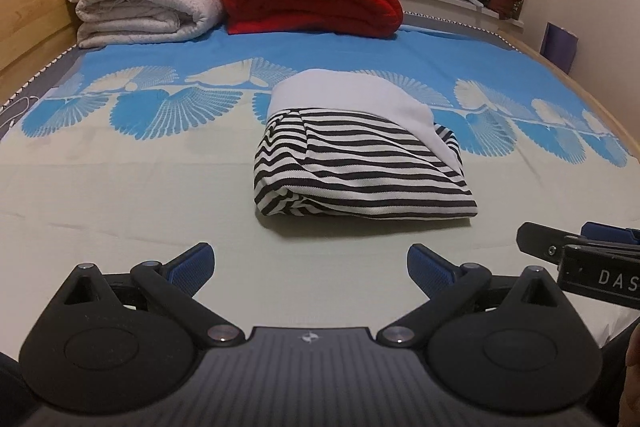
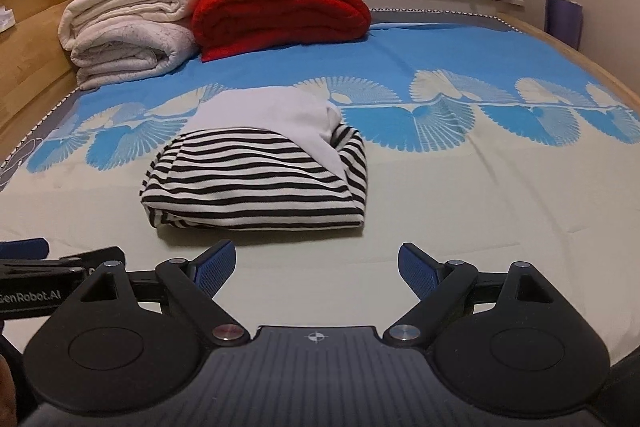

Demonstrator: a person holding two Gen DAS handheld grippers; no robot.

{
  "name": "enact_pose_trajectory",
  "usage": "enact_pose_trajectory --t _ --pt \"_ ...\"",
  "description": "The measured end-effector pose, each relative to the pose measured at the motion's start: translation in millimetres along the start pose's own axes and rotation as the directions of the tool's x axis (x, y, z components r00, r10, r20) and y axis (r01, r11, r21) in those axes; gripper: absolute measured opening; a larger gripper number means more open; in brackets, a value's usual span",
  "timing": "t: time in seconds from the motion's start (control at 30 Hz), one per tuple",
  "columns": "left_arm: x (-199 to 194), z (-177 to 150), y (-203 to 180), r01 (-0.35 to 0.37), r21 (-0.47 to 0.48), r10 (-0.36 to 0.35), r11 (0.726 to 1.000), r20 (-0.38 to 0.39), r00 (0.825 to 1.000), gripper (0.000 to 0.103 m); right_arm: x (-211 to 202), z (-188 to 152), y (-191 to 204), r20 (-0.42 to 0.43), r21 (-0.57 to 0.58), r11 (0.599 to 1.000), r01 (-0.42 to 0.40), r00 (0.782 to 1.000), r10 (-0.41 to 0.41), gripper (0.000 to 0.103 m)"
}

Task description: Fold small clothes

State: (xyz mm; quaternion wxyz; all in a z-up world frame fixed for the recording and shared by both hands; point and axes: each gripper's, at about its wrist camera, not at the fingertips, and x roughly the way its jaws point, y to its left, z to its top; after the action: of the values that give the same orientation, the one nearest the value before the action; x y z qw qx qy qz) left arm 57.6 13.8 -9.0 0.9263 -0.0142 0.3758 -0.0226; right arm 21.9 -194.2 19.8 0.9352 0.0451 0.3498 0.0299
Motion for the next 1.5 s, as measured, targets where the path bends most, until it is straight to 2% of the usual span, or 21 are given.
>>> enact_pose_trajectory --t 0.47,1.5 --pt "2 1 2 -0.009 -0.024 0.009 1.000 -0.003 1.000 0.102 2 4 24 0.027 -0.055 0.998 -0.018 0.999 0.019 0.089" --pt "6 1 3 -0.012 -0.010 0.012 1.000 -0.005 1.000 0.102 3 4 24 0.018 -0.048 0.999 -0.018 1.000 0.019 0.089"
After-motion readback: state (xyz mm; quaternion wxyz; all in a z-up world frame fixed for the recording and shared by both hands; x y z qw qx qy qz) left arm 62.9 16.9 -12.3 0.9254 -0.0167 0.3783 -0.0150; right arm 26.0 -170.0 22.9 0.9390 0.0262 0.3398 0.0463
